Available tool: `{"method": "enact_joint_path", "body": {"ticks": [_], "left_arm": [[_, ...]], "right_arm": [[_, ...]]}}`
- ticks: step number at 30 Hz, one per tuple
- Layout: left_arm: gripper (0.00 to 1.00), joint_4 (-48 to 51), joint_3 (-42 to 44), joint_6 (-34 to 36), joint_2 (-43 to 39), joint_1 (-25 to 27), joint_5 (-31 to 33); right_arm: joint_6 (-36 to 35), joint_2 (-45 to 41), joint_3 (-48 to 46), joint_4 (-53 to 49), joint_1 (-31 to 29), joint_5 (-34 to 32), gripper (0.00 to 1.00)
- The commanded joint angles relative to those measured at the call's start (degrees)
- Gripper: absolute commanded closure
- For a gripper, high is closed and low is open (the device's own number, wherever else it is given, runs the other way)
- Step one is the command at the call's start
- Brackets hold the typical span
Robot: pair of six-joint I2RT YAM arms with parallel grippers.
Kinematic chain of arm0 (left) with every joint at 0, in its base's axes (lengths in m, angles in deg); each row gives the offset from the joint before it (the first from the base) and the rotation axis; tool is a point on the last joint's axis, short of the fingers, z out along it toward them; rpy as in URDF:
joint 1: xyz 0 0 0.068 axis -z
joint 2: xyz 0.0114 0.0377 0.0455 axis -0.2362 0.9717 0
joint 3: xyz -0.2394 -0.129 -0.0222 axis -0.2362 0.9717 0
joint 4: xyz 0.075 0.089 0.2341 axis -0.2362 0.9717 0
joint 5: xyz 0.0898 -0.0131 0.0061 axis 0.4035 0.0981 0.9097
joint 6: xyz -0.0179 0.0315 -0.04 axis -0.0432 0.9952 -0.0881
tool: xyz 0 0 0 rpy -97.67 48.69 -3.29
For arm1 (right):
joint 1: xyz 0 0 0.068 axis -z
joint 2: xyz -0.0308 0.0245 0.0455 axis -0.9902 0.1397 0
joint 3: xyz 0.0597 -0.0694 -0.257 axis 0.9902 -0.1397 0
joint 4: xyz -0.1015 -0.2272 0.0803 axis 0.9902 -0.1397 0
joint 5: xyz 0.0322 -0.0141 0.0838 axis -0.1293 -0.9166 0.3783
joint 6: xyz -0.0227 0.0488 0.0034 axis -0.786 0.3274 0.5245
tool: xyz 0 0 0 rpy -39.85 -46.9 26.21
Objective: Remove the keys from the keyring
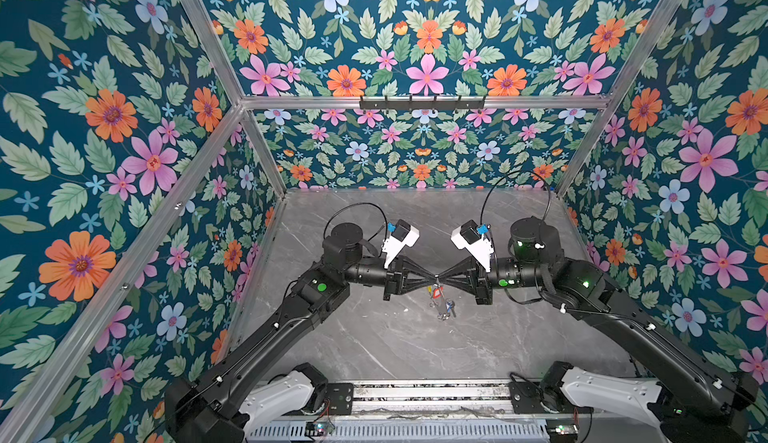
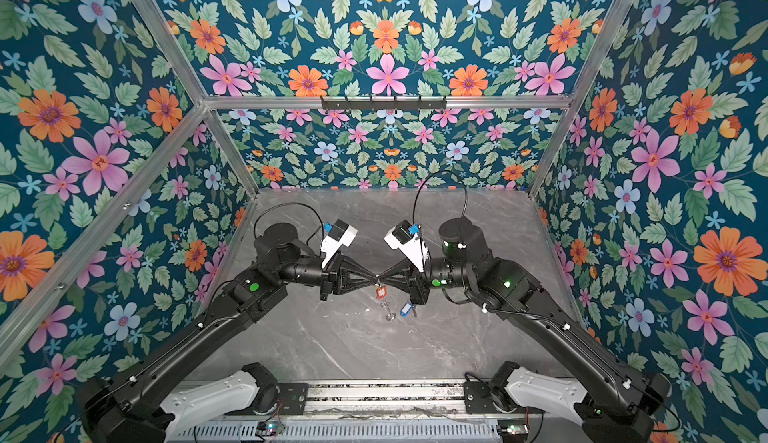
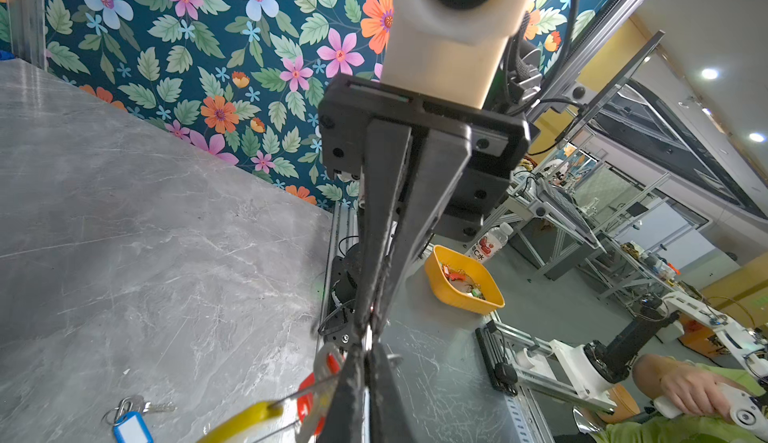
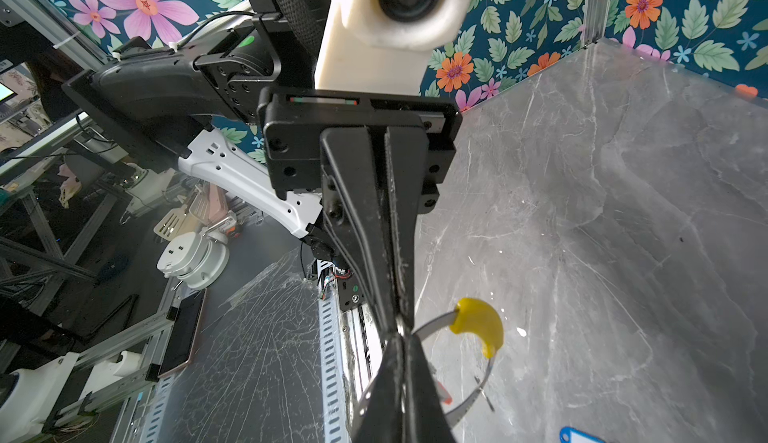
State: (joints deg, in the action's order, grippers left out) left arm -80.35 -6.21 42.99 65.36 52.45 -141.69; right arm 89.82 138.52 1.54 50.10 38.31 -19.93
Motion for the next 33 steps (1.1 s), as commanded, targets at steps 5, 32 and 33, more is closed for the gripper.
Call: {"method": "enact_joint_path", "body": {"ticks": [5,32,33], "left_arm": [[1.0,-1.0,0.5,2.0,-1.4,0.6,5.4],[1.0,-42.7,19.3,-6.1,-12.7,1.1,22.4],[1.0,-45.9,20.1,-7.0,-12.5,1.1,21.8]], "right_arm": [[0.6,0.5,0.9,2.6,0.0,-0.6,1.0],[-2.8,-7.9,-14.0,26.9,-11.0,-23.0,0.43],[-2.7,-8.2,-14.1,27.9,-11.1,-22.5,0.43]]}}
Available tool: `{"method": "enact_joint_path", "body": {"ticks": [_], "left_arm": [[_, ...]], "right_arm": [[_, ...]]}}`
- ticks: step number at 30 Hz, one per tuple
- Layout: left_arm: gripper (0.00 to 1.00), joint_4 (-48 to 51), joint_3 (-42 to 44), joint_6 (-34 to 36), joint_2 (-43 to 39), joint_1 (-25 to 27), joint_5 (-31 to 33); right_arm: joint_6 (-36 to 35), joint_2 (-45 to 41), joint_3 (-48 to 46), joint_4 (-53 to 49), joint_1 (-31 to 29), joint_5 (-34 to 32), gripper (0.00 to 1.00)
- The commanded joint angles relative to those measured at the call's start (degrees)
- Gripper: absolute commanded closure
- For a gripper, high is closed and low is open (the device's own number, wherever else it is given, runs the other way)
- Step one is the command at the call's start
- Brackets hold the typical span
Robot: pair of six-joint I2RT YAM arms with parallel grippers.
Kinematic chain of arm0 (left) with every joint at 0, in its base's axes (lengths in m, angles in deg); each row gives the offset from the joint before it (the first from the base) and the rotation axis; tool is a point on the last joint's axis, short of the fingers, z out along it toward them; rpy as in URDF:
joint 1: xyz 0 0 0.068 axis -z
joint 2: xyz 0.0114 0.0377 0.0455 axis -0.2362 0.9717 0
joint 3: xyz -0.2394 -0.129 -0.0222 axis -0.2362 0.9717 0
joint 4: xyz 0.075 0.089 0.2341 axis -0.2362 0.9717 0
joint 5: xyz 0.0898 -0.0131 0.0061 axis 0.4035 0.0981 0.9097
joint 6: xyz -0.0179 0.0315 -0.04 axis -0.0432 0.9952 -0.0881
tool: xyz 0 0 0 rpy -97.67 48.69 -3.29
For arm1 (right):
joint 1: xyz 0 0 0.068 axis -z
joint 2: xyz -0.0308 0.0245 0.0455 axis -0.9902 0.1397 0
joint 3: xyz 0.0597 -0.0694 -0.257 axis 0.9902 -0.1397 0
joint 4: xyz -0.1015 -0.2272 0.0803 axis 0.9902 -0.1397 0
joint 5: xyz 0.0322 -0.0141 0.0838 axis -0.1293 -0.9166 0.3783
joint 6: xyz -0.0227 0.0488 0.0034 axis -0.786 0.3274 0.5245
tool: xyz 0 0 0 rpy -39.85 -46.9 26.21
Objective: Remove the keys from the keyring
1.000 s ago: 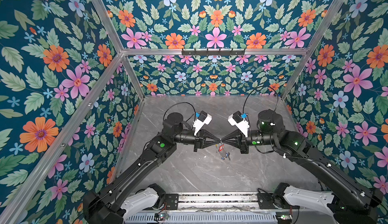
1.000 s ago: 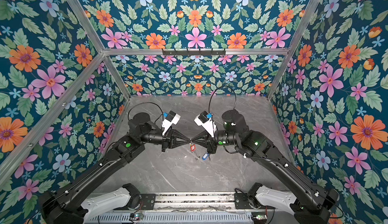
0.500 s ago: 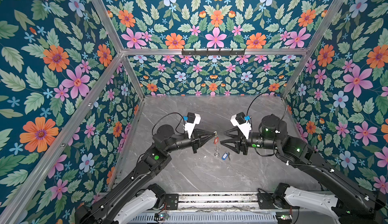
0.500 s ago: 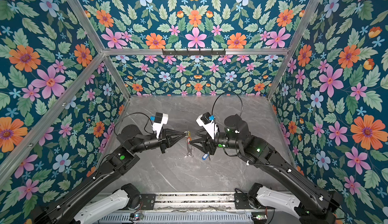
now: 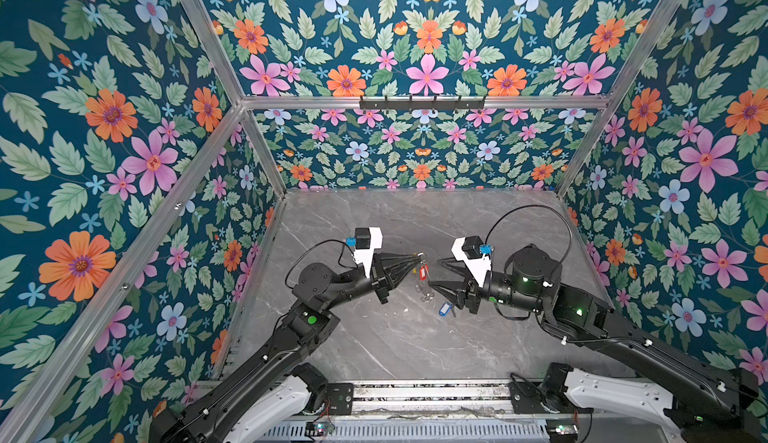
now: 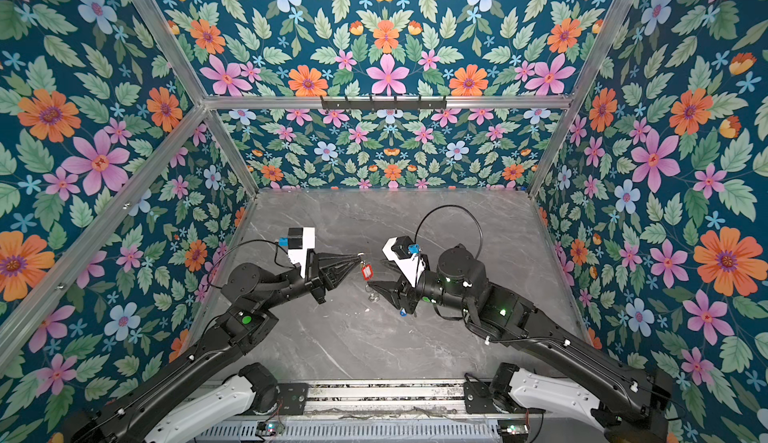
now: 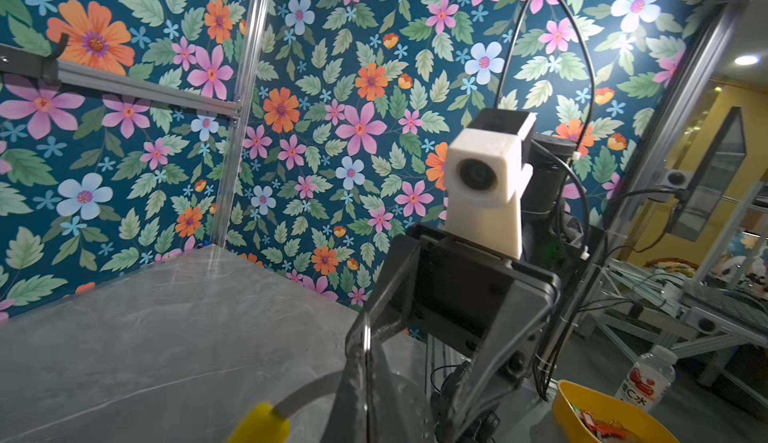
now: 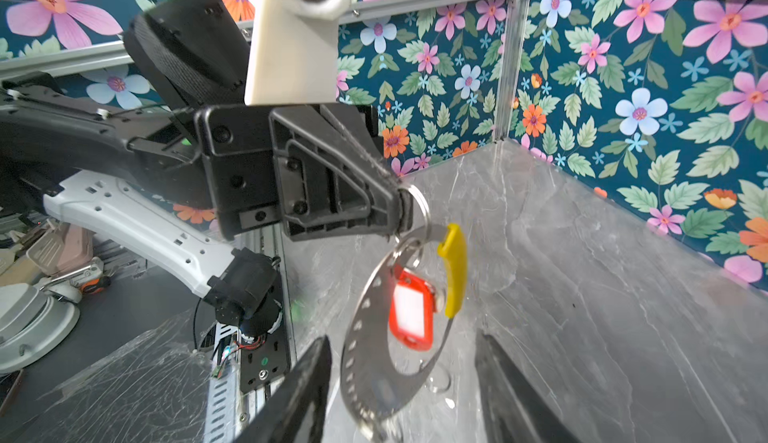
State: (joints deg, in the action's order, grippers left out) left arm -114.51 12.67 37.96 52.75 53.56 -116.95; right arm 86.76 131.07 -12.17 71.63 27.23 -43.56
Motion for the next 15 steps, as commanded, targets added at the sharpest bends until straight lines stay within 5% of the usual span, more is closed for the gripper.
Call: {"method": "enact_joint_path", "body": {"ticks": [1,15], "left_arm": [[1.0,-14.8,2.1,-3.0,0.3,0.0,-3.5],[1.0,-34.5,6.4,-8.6,3.5,0.0,-4.0]], "right_arm": [[0.7,-1.0,-0.5,7.1,0.0,1.9,0.43],[4.7,-0.2,0.5,13.7,0.1,2.9,0.47]]}}
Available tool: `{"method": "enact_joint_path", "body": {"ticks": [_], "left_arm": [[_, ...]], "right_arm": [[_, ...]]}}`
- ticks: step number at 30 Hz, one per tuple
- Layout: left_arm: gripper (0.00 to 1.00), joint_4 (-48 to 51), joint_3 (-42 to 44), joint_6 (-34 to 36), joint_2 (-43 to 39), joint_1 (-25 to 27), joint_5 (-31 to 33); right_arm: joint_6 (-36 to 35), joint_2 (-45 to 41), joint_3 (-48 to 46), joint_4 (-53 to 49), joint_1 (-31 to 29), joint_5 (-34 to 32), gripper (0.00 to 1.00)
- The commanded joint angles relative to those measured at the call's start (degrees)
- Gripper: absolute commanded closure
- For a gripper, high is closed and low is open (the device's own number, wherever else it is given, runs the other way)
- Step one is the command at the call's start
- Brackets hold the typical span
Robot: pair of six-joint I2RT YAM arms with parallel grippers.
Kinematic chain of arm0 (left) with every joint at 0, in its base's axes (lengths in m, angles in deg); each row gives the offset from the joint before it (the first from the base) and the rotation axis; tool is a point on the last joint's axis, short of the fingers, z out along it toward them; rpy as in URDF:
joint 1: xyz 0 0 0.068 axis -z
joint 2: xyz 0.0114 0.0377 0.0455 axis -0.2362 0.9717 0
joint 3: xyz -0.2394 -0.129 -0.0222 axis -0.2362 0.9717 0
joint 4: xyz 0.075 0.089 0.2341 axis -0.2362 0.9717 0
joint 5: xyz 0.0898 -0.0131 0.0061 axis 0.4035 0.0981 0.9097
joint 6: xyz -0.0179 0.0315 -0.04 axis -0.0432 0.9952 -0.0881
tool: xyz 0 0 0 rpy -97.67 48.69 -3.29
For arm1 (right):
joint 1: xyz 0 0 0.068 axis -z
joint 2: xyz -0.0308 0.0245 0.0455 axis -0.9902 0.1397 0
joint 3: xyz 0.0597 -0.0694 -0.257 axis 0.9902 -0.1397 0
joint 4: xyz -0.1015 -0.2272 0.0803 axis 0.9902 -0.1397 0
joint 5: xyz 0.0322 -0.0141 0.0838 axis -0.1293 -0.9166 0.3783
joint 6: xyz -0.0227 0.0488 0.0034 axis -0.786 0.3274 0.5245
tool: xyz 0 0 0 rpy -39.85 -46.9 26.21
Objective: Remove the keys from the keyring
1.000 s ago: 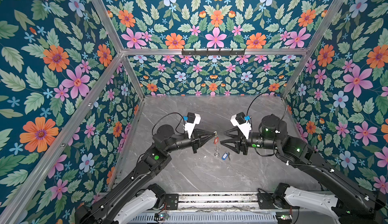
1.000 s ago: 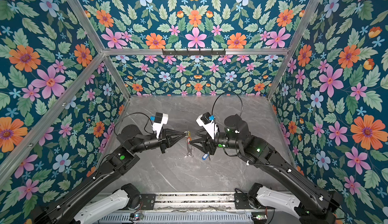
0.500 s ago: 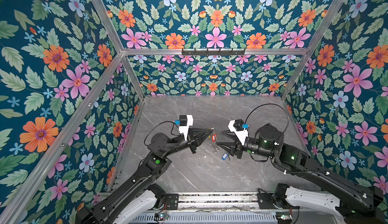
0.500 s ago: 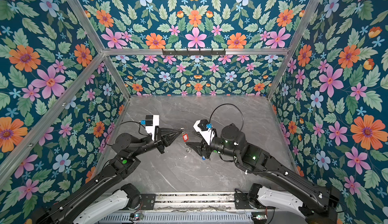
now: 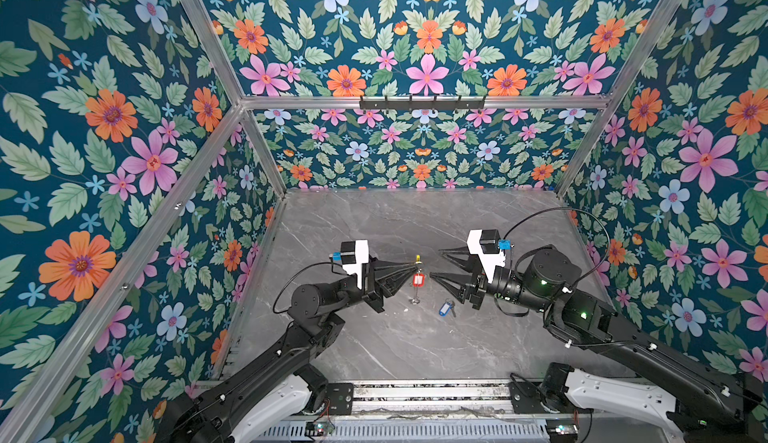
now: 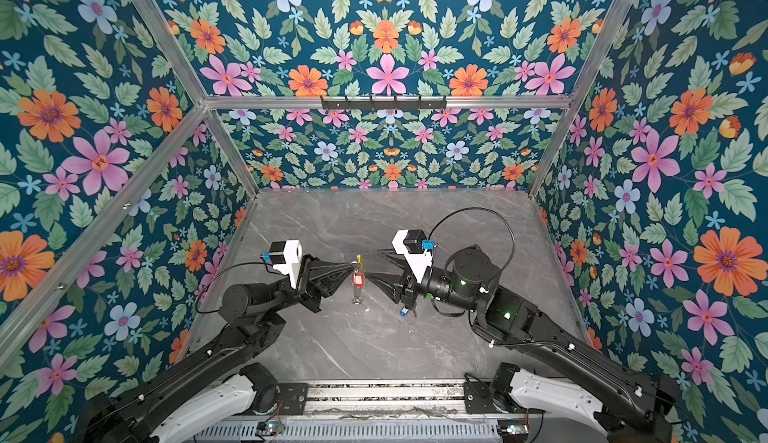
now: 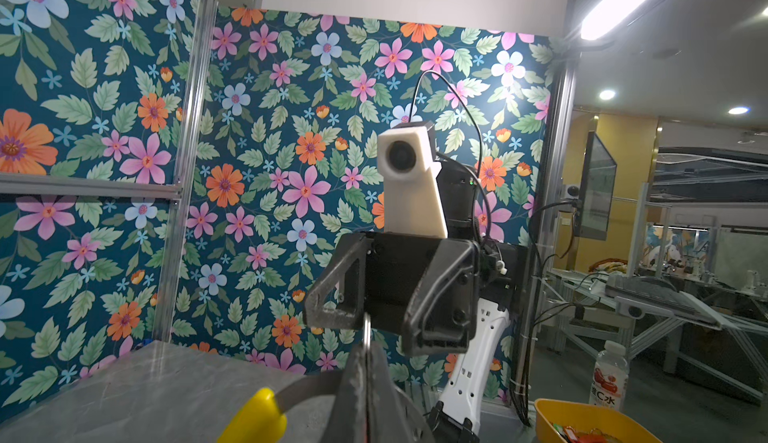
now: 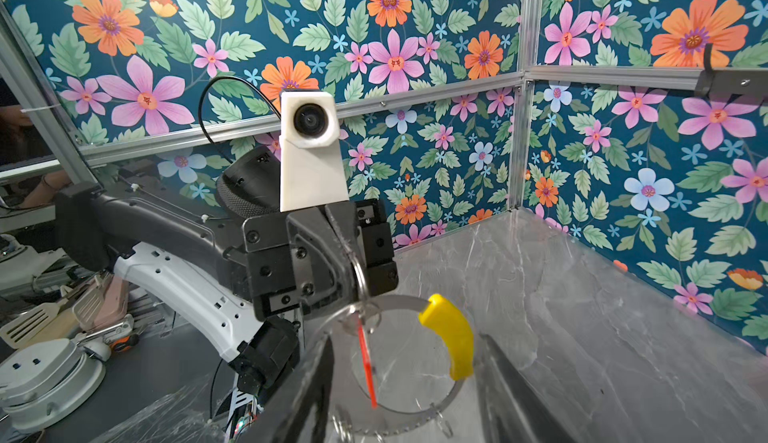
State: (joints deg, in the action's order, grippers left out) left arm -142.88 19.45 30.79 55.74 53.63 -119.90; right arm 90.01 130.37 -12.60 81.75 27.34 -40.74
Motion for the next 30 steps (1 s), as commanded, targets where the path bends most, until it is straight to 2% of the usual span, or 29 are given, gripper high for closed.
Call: {"method": "enact_joint_path", "body": {"ticks": [1,7,14,26,30], "left_arm": [[1.0,-6.5,-0.4,-1.7,0.8,-0.1,-1.4],[1.0,-8.4,0.3,-2.6,1.0,-0.1,-1.3],[1.0,-9.3,0.6,-3.2,1.5,-0.1,-1.3],[1.0,-9.4,0.7,-3.1,1.6,-0.1,-0.5],[1.0,-9.1,0.5,-3.1,1.6,-0.1,-0.1]], "right_arm": [[1.7,1.1,1.7,3.3,0.0,1.0,0.49],[3.7,3.4,2.8,6.7,0.0,4.3,0.59],[5.4,5.0,3.3,8.4,0.0,7.1,0.67],[5.8,6.5,4.6,7.4,0.0,10.3,1.0],[5.6,6.4,4.6,6.6,0.0,10.6,1.0]]}}
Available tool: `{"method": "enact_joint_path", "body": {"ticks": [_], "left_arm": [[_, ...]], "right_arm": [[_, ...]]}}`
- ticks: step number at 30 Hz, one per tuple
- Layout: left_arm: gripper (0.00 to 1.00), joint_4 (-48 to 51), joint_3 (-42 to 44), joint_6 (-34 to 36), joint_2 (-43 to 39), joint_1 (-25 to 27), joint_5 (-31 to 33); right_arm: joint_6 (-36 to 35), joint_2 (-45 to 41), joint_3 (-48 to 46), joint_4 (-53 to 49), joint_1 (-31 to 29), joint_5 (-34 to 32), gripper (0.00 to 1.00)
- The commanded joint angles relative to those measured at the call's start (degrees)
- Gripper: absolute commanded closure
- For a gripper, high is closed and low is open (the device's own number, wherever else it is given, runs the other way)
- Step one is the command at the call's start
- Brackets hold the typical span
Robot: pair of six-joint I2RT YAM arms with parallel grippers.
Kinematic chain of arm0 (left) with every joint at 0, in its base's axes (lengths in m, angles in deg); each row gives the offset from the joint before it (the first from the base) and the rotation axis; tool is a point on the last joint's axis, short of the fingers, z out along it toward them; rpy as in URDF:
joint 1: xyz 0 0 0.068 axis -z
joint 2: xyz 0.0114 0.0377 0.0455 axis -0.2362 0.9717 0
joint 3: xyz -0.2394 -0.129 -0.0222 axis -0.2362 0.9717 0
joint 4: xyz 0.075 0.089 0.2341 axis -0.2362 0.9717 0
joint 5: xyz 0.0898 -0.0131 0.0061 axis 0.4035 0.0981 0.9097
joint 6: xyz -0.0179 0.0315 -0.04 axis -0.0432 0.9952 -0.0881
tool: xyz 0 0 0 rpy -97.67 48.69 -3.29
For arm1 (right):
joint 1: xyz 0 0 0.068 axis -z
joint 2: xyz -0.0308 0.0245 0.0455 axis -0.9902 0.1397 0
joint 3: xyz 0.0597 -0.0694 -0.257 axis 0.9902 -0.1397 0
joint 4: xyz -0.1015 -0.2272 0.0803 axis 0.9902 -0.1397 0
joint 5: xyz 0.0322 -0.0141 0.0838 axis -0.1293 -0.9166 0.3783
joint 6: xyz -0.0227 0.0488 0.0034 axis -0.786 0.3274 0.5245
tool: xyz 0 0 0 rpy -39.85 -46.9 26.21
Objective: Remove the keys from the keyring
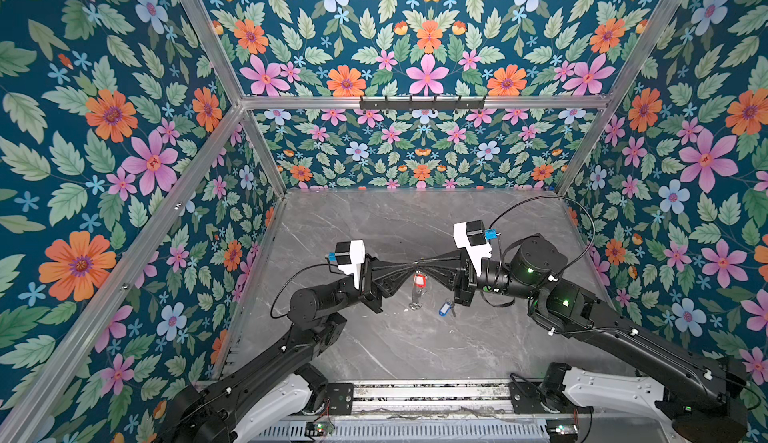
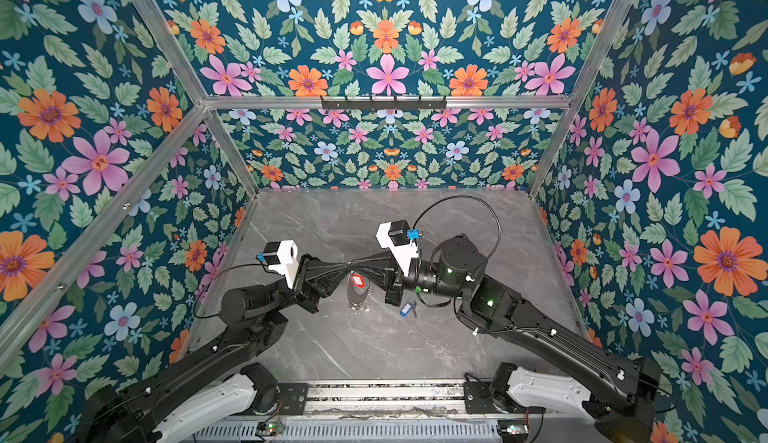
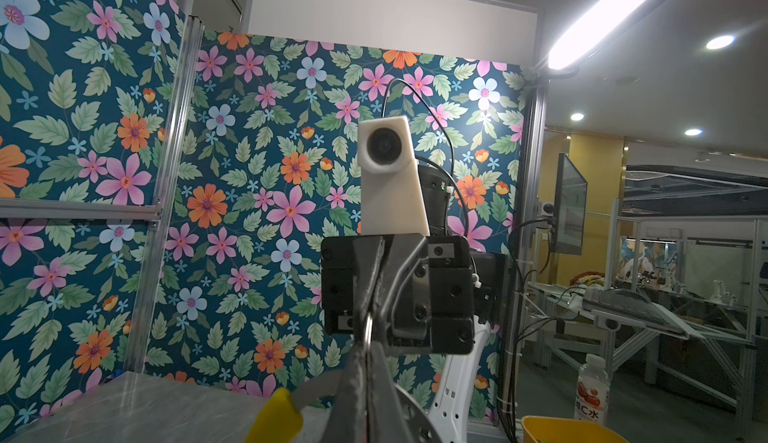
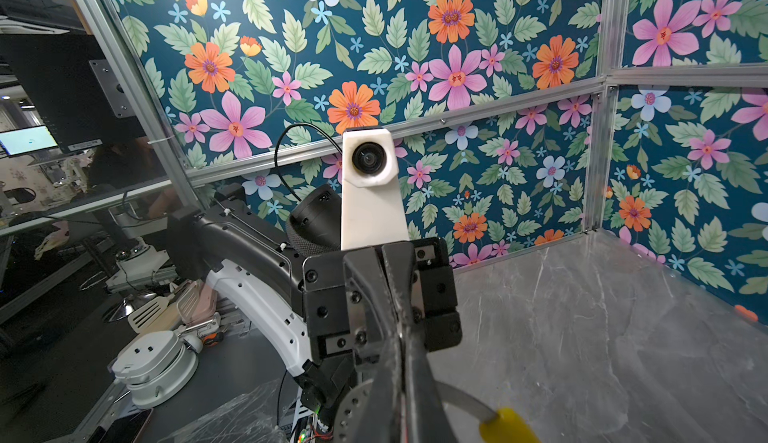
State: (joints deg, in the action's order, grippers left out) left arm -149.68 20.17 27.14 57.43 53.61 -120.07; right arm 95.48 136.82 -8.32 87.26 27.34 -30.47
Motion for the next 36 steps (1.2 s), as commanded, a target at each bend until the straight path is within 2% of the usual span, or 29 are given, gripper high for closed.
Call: {"method": "enact_joint_path", "body": {"ticks": [1,5,7,9,12,18,22,26,29,36], "left_arm": [[1.0,-2.0,-0.2,0.5,-0.2,0.0,0.3],[0.99,0.8,-0.7,0.4,-1.0,-0.1,0.7],[0.83,3.4,-1.1,0.5,-1.7,-0.2,0.6],[0.75,7.4,-1.6,1.0,-2.6,-0.2,0.1],[0.74,15.2,-3.3,2.3,-4.5,-0.2,-1.8],[0.75,37.3,-10.9,8.0,-4.1,-0.3,-6.5],[0.74,47.7,-15.5,9.8,-2.1,-0.4,-10.0],[0.73,54.0,-19.5,11.0,0.1,-0.3,-14.3],[0.73,60.3,-22.0,13.7,1.0,-0.3,-14.6],[0.76,63.6,-24.2,14.6,2.8,-0.3,-18.0]], "right_arm": [[0.2,-0.1,0.5,0.7,0.0,0.2,1.0],[0.2,-0.7,2.0,-4.2,0.2,-2.5,1.0],[1.8,-0.8,3.1,-6.9,1.9,-1.0,1.0],[4.5,-1.0,3.4,-8.4,5.2,3.0,1.0],[5.1,-1.5,4.3,-13.3,9.0,7.7,1.0],[-2.5,-0.6,9.3,-28.6,10.2,10.5,1.0],[-7.6,0.6,13.2,-36.9,10.6,11.9,1.0],[-10.6,2.3,16.3,-41.9,10.6,13.1,1.0],[-11.6,3.4,17.9,-43.6,10.6,13.6,1.0],[-12.1,4.6,19.8,-44.8,10.6,13.9,1.0]]}}
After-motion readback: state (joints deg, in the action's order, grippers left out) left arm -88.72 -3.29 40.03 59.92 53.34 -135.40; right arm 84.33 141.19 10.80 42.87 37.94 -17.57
